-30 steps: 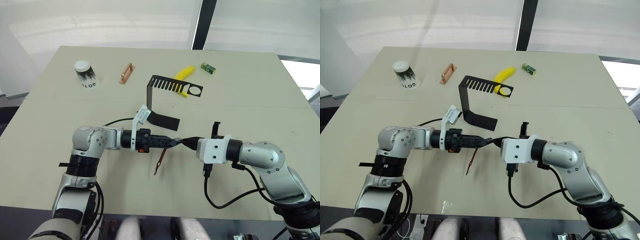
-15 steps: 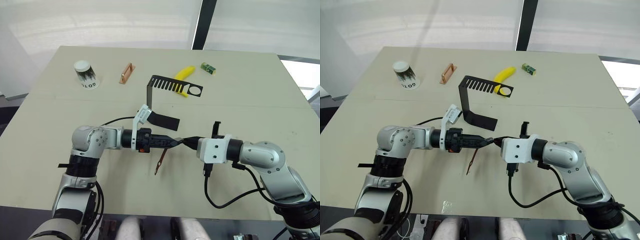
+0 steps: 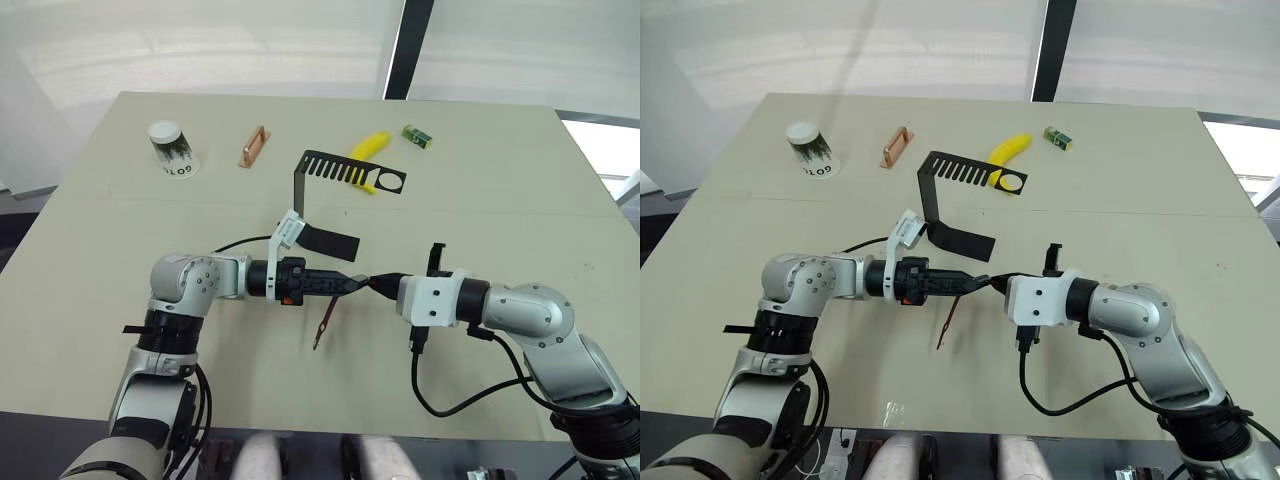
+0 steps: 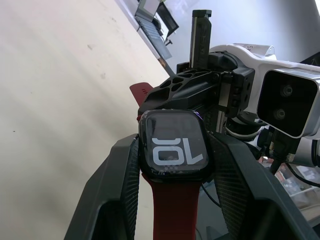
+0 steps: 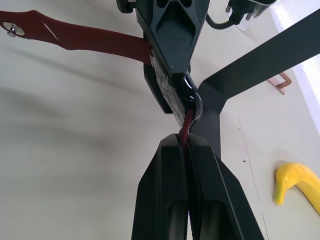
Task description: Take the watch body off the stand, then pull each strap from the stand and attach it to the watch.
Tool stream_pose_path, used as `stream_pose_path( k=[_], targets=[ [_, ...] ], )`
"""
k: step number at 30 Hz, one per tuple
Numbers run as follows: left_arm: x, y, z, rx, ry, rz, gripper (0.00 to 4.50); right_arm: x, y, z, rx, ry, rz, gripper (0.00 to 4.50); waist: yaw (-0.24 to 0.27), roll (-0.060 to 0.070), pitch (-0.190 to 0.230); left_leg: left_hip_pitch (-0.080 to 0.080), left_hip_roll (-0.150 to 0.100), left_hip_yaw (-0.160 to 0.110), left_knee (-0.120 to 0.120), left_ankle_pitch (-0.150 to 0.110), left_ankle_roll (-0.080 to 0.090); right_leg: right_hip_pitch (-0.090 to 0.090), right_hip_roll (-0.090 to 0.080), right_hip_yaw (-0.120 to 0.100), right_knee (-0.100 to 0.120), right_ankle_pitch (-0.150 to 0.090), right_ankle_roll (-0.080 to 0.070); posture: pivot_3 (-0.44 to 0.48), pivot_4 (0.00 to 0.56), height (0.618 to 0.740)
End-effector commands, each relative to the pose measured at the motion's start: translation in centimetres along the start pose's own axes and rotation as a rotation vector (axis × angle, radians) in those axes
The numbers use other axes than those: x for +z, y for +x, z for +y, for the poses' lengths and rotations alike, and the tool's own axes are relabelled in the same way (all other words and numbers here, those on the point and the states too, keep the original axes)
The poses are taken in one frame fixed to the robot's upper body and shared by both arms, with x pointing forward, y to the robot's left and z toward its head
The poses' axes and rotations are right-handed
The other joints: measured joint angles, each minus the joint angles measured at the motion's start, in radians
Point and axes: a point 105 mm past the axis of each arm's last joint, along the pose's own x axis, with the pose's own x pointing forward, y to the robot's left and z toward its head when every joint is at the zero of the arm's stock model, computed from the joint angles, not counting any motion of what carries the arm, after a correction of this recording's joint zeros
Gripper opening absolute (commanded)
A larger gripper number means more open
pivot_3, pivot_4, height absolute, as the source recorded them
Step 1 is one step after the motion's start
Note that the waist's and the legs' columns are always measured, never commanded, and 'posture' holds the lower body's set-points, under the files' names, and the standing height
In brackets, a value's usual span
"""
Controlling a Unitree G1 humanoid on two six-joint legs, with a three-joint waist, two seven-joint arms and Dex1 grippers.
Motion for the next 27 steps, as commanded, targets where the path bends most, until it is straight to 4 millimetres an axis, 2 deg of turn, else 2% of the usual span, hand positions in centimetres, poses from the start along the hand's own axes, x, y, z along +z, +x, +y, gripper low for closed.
stream_pose_path(
  k=[1, 9, 12, 14, 19, 22, 27],
  targets=[
    [0.6, 0.6, -0.8, -0.040, 0.035, -0.004, 1.61, 2.3, -0.2, -0.3, -0.021, -0.059, -0.081, 0.00, 0.000, 0.000, 0.000, 0.000, 0.000, 0.000, 0.000, 0.000, 0.000, 0.000, 0.000, 0.000, 0.000, 0.000, 0.000, 0.000, 0.150, 0.740],
    [0.7, 0.6, -1.0, -0.041, 0.048, 0.007, 1.61, 2.3, -0.3, -0.4, -0.028, -0.058, -0.076, 0.00, 0.000, 0.000, 0.000, 0.000, 0.000, 0.000, 0.000, 0.000, 0.000, 0.000, 0.000, 0.000, 0.000, 0.000, 0.000, 0.000, 0.150, 0.740],
    [0.6, 0.2, -0.9, -0.024, 0.098, 0.026, 1.61, 2.7, -0.8, -0.8, -0.021, -0.025, -0.090, 0.95, 0.000, 0.000, 0.000, 0.000, 0.000, 0.000, 0.000, 0.000, 0.000, 0.000, 0.000, 0.000, 0.000, 0.000, 0.000, 0.000, 0.150, 0.740],
    [0.3, -0.1, -1.1, -0.021, 0.157, 0.055, 1.61, 3.0, -1.4, -0.8, 0.002, 0.008, -0.107, 1.89, 0.000, 0.000, 0.000, 0.000, 0.000, 0.000, 0.000, 0.000, 0.000, 0.000, 0.000, 0.000, 0.000, 0.000, 0.000, 0.000, 0.150, 0.740],
    [0.2, -1.1, -2.0, -0.039, 0.287, 0.116, 1.61, 3.0, -3.6, -0.5, 0.083, 0.270, -0.143, 4.39, 0.002, 0.000, 0.000, 0.000, 0.000, 0.000, 0.000, 0.000, 0.000, 0.001, 0.000, 0.000, 0.000, 0.000, 0.000, 0.000, 0.150, 0.740],
    [-0.1, -1.9, -2.3, -0.034, 0.396, 0.168, 1.61, 2.9, -4.8, -0.3, 0.141, 0.419, -0.162, 4.46, 0.002, 0.000, 0.000, 0.000, 0.000, -0.001, -0.001, 0.000, 0.000, 0.002, 0.000, 0.000, -0.003, 0.000, 0.000, 0.000, 0.150, 0.740],
    [-2.0, -3.3, -2.6, -0.041, 0.659, 0.319, 1.61, 3.4, -6.7, -0.6, 0.206, 0.617, -0.201, 4.46, -0.002, 0.001, 0.000, 0.000, 0.001, 0.000, -0.003, 0.000, 0.000, 0.002, 0.000, 0.000, -0.006, 0.000, 0.000, 0.000, 0.150, 0.740]
  ],
)
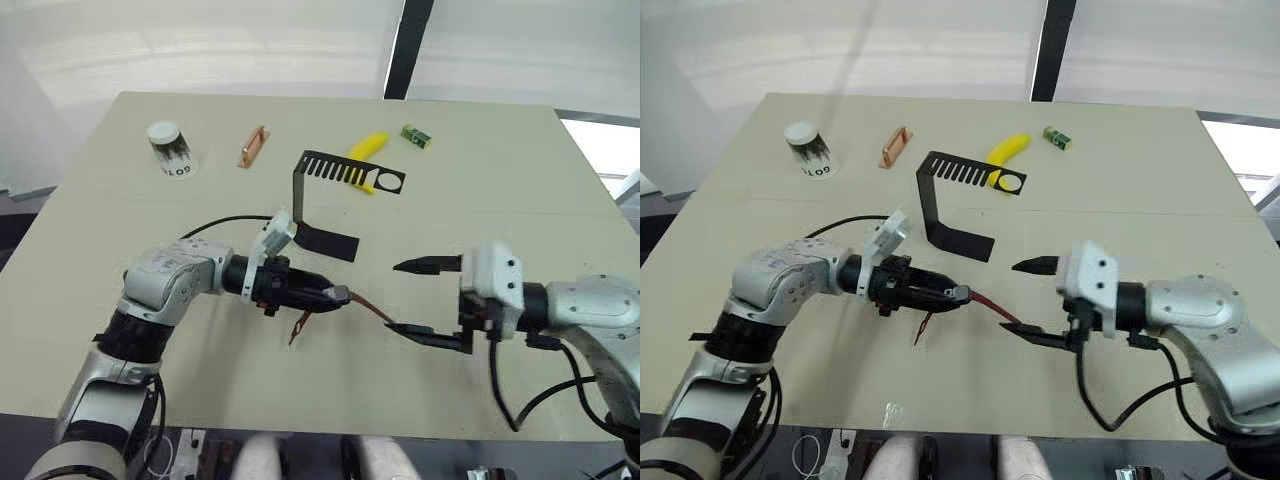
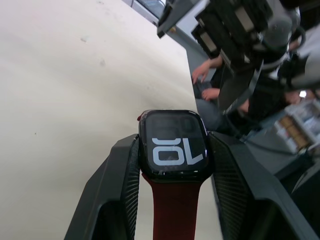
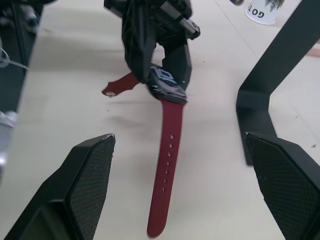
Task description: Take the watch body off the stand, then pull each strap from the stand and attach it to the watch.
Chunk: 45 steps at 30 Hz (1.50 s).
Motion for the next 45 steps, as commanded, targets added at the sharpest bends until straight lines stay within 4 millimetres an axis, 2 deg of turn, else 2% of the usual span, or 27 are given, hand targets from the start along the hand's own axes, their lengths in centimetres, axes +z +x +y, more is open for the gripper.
stream_pose_path(
  k=[1, 6, 12, 27, 33, 41, 45],
  targets=[
    [-0.4, -0.2, -1.5, -0.048, 0.231, 0.088, 1.61, 1.3, -1.1, 0.8, 0.056, 0.069, -0.035, 4.46, 0.002, 0.000, 0.000, 0.000, 0.000, 0.000, 0.000, 0.000, 0.000, 0.000, 0.000, 0.000, -0.001, 0.000, 0.000, 0.000, 0.150, 0.740],
    [-2.3, -0.3, -1.3, 0.004, 0.451, 0.197, 1.61, 1.0, -1.7, 1.7, 0.092, 0.103, 0.002, 4.46, 0.007, 0.000, 0.000, 0.000, 0.000, 0.000, 0.000, -0.001, 0.002, 0.001, -0.001, 0.000, -0.003, 0.000, 0.000, 0.000, 0.150, 0.740],
    [-3.1, -0.4, 0.0, 0.111, 0.724, 0.274, 1.61, -0.2, -1.7, 2.9, 0.119, 0.071, 0.061, 4.46, 0.007, 0.000, 0.000, -0.002, 0.000, 0.000, 0.000, -0.002, 0.003, 0.001, 0.000, 0.000, -0.004, 0.000, 0.000, 0.000, 0.150, 0.740],
    [-3.7, -0.4, -0.4, 0.170, 0.722, 0.255, 1.61, -1.4, -1.5, 3.2, 0.087, 0.011, 0.096, 4.46, 0.005, 0.000, 0.000, -0.001, 0.000, 0.000, 0.000, -0.002, 0.003, 0.001, 0.000, 0.000, -0.003, 0.000, 0.000, 0.000, 0.150, 0.740],
    [-3.8, -0.3, -0.4, 0.170, 0.655, 0.230, 1.61, -1.3, -1.2, 3.2, 0.080, -0.017, 0.097, 4.46, 0.006, 0.000, 0.000, -0.001, 0.000, 0.000, 0.000, -0.002, 0.003, 0.001, 0.000, 0.000, -0.002, 0.000, 0.000, 0.000, 0.150, 0.740],
    [-0.4, 0.3, 0.9, 0.207, 0.110, 0.007, 1.61, -0.7, 0.7, 2.0, -0.006, -0.168, 0.105, 4.46, 0.005, 0.000, 0.000, -0.001, 0.000, 0.000, 0.001, -0.002, 0.003, 0.001, 0.000, 0.000, -0.001, 0.000, 0.000, 0.000, 0.150, 0.740],
    [1.2, 0.7, 1.6, 0.216, -0.075, -0.069, 1.61, -0.7, 1.6, 1.0, -0.069, -0.203, 0.122, 4.46, 0.005, 0.000, 0.000, -0.002, 0.000, -0.001, 0.001, -0.001, 0.002, 0.000, 0.000, 0.000, -0.001, 0.000, 0.000, 0.000, 0.150, 0.740]
  ],
)
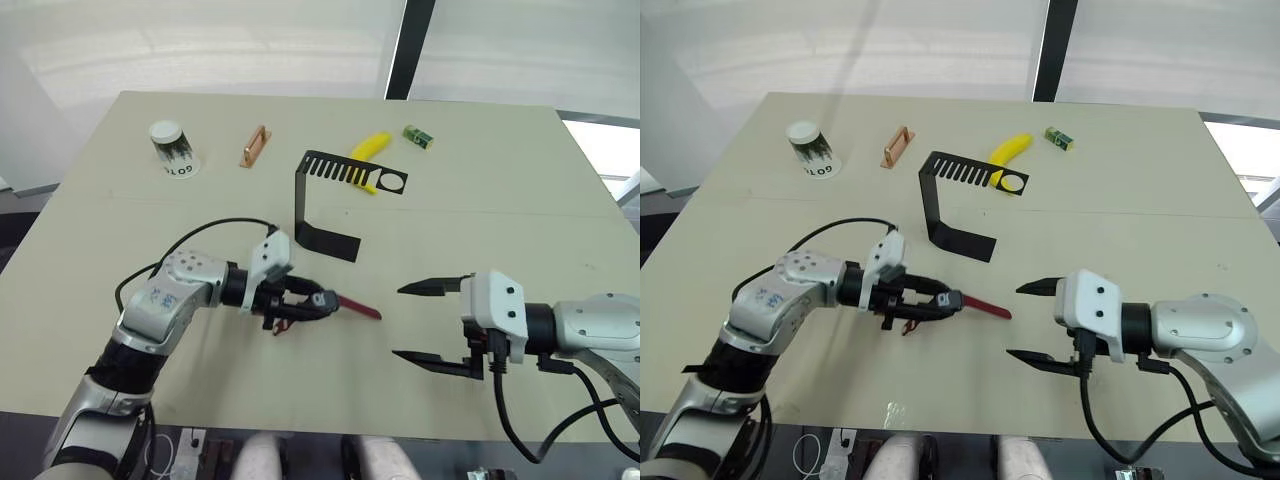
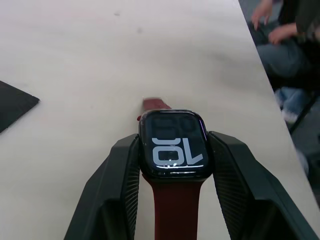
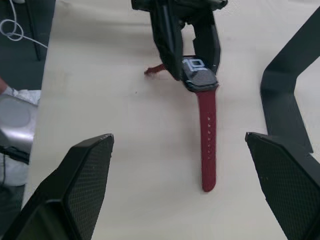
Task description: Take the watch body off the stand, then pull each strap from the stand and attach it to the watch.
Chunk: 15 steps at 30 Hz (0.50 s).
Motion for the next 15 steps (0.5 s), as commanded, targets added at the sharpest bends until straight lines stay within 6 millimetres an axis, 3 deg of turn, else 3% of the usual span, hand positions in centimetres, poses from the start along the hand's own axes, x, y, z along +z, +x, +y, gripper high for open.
stream_pose_path(
  k=[1, 7, 15],
  targets=[
    [1.4, 0.1, 0.4, 0.007, -0.173, -0.056, 1.61, 0.5, 0.7, -0.9, -0.080, -0.056, 0.008, 4.46, 0.000, 0.000, 0.000, 0.000, 0.000, 0.000, 0.000, 0.000, 0.000, 0.000, 0.000, 0.000, 0.000, 0.000, 0.000, 0.000, 0.150, 0.740],
    [2.7, 0.7, 0.6, -0.033, -0.391, -0.107, 1.61, 0.1, 1.8, -2.5, -0.189, -0.057, 0.070, 4.46, 0.000, 0.000, 0.000, 0.000, 0.000, 0.000, 0.001, 0.001, -0.001, -0.001, 0.000, 0.000, 0.002, 0.000, 0.000, 0.000, 0.150, 0.740],
    [3.0, 0.7, 0.1, -0.090, -0.484, -0.105, 1.61, -0.9, 2.9, -3.3, -0.249, -0.031, 0.143, 4.46, -0.001, 0.000, 0.000, 0.000, 0.000, 0.000, 0.001, 0.001, -0.002, -0.003, 0.000, 0.000, 0.006, 0.000, 0.000, 0.000, 0.150, 0.740]
  ],
)
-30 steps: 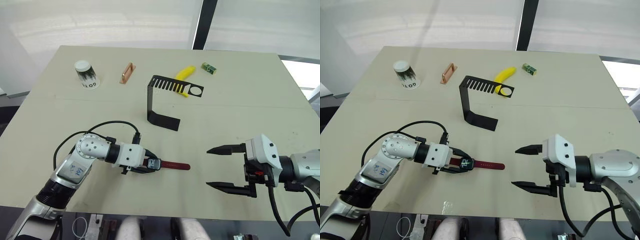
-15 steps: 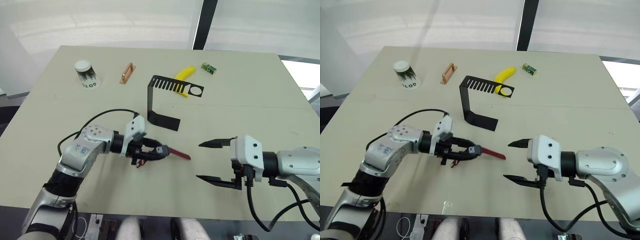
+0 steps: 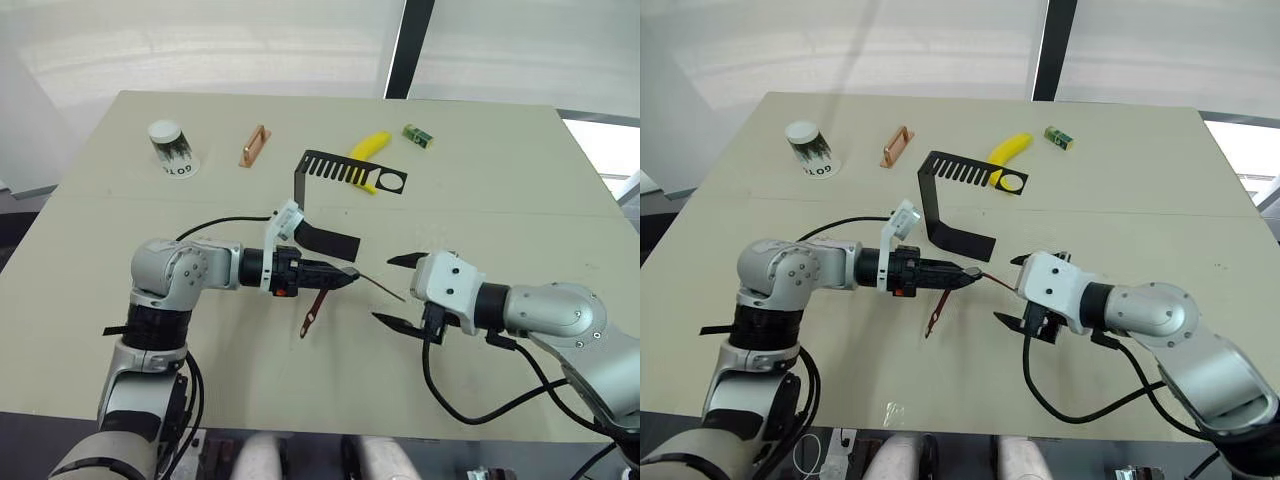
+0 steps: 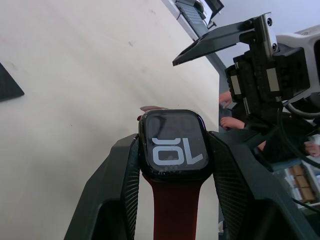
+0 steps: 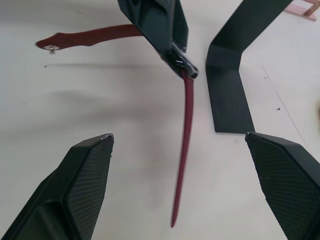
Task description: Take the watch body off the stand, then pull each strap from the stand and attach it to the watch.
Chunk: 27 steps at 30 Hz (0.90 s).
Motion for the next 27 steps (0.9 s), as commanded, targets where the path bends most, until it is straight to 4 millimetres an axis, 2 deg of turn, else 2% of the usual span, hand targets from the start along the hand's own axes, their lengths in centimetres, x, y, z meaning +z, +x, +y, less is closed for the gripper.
stream_pose_path(
  k=[1, 7, 10, 12, 16, 22, 26, 27],
  targets=[
    [0.9, -0.1, -1.2, -0.054, 0.018, -0.020, 1.61, 0.3, 0.2, -0.7, -0.047, 0.028, 0.003, 4.46, 0.000, 0.000, 0.000, 0.000, 0.000, 0.000, 0.000, 0.000, 0.000, 0.000, 0.000, 0.000, 0.000, 0.000, 0.000, 0.000, 0.150, 0.740],
    [0.8, 0.4, -1.3, -0.052, 0.029, -0.017, 1.61, 0.5, 0.9, -0.7, -0.036, 0.062, 0.005, 4.46, 0.000, 0.000, 0.000, 0.000, 0.000, 0.000, 0.000, 0.000, 0.000, -0.001, 0.000, 0.000, 0.000, 0.000, 0.000, 0.000, 0.150, 0.740],
    [1.0, 0.6, -1.4, -0.062, 0.022, -0.025, 1.61, 0.5, 1.2, -0.7, -0.032, 0.055, 0.007, 3.65, 0.001, 0.000, 0.000, 0.000, 0.000, 0.000, 0.000, 0.000, 0.000, -0.002, 0.000, 0.000, 0.001, 0.000, 0.000, 0.000, 0.150, 0.740],
    [1.0, 0.7, -1.5, -0.068, 0.020, -0.028, 1.61, 0.6, 1.5, -0.7, -0.028, 0.047, 0.007, 2.74, -0.001, 0.000, 0.000, -0.002, 0.000, 0.000, 0.000, 0.000, -0.001, -0.004, 0.000, 0.000, 0.003, 0.000, 0.000, 0.000, 0.150, 0.740],
    [1.0, 0.8, -1.6, -0.076, 0.017, -0.027, 1.61, 0.8, 1.9, -0.7, -0.029, 0.036, 0.004, 2.74, -0.001, 0.000, 0.000, -0.011, 0.000, 0.000, 0.003, 0.001, -0.002, -0.015, 0.000, 0.000, 0.011, 0.000, 0.000, 0.000, 0.150, 0.740],
    [1.0, 0.9, -1.4, -0.076, 0.012, -0.031, 1.61, 1.0, 2.2, -0.9, -0.036, 0.017, -0.001, 2.74, -0.001, 0.000, 0.000, -0.012, 0.000, 0.000, 0.003, 0.001, -0.002, -0.015, 0.000, 0.000, 0.011, 0.000, 0.000, 0.000, 0.150, 0.740],
    [0.9, 0.9, -1.5, -0.079, 0.011, -0.032, 1.61, 1.0, 2.2, -1.0, -0.044, 0.003, 0.000, 1.48, -0.001, 0.000, 0.000, -0.012, 0.000, 0.000, 0.003, 0.001, -0.002, -0.015, 0.000, 0.000, 0.011, 0.000, 0.000, 0.000, 0.150, 0.740],
    [0.8, 0.9, -1.5, -0.080, 0.011, -0.031, 1.61, 1.0, 2.2, -1.0, -0.044, 0.002, 0.000, 1.48, -0.001, 0.000, 0.000, -0.012, 0.000, 0.000, 0.003, 0.001, -0.002, -0.015, 0.000, 0.000, 0.011, 0.000, 0.000, 0.000, 0.150, 0.740]
  ],
)
